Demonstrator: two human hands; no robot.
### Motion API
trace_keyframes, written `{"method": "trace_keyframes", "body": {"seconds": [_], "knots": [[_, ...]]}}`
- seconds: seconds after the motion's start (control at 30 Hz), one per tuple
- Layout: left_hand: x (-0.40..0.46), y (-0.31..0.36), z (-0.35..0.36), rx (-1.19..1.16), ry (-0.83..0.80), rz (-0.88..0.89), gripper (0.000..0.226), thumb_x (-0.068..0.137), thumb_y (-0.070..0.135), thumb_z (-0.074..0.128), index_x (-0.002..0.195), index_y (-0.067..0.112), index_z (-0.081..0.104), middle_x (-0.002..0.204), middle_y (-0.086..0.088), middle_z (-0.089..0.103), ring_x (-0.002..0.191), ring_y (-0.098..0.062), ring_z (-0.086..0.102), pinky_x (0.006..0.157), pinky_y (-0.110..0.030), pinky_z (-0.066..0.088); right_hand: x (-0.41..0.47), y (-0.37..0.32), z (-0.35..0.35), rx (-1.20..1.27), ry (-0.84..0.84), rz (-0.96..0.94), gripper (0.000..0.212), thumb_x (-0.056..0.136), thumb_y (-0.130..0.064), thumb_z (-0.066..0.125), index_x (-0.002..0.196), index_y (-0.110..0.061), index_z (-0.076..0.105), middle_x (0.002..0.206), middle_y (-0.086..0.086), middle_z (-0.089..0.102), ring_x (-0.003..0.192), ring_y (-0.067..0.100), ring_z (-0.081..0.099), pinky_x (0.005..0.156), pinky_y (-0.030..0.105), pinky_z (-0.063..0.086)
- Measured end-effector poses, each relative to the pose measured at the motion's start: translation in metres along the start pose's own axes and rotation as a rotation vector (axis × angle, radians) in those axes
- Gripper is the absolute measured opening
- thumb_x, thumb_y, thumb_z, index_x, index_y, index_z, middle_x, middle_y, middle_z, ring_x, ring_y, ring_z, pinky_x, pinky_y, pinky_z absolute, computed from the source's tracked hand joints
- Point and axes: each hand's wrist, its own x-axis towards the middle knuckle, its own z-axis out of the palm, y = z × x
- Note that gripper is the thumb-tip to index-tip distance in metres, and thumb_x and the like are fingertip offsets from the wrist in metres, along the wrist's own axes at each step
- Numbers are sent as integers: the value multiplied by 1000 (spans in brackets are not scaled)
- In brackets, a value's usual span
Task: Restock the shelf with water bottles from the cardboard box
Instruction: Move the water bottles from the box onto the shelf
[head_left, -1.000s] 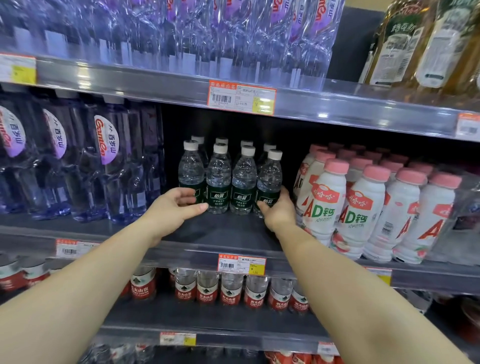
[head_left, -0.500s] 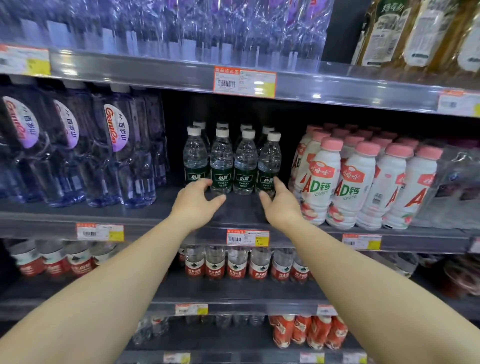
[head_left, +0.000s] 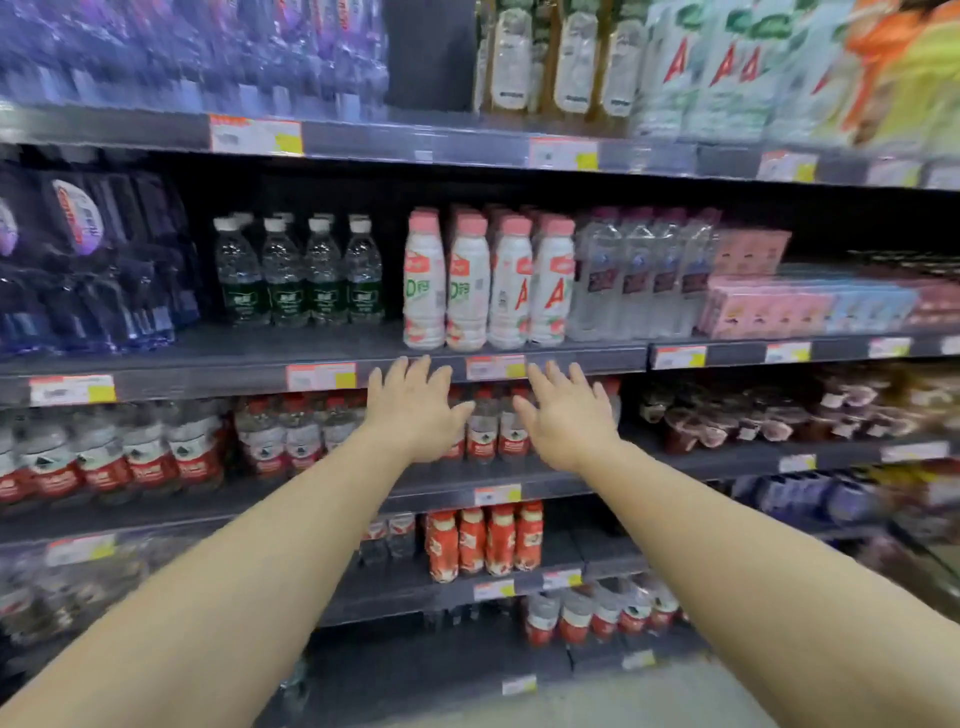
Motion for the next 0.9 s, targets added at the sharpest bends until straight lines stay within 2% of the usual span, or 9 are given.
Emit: {"method": "trace_keyframes", "body": {"seconds": [0.17,0.33,0.5,0.73,0.9], "knots": [[-9,170,9,-38,3,271,71,97,64,28,155,24,22,165,-5,14,151,-31,9,121,-53,9,-83,150,-55,-83,46,250,59,102,-49,24,154,-23,14,162,3,10,149,30,3,118,52,10],[-9,319,12,-64,34,511,69,98,62,29,156,24,22,165,-4,14,152,-28,8,122,-53,7,-130,267,-91,-91,101,453,61,101,-52,24,154,-23,13,162,3,10,149,30,2,118,53,12],[21,448,28,-67,23,659,70,97,64,30,155,26,23,165,-3,15,152,-28,9,122,-53,8,-149,378,-102,-110,139,627,62,100,-54,26,154,-24,16,161,3,14,148,29,6,115,53,14],[91,635,38,-107,-2,865,71,97,65,29,156,25,24,165,-3,15,152,-29,10,122,-52,9,-160,545,-137,-148,202,894,64,99,-55,30,154,-26,17,162,1,14,149,27,6,117,52,11],[105,750,64,-129,-7,1032,71,96,65,32,154,24,26,164,-4,19,151,-29,13,121,-53,10,-169,638,-137,-115,214,1035,65,98,-55,32,154,-27,14,163,1,11,150,28,5,118,52,6]]}}
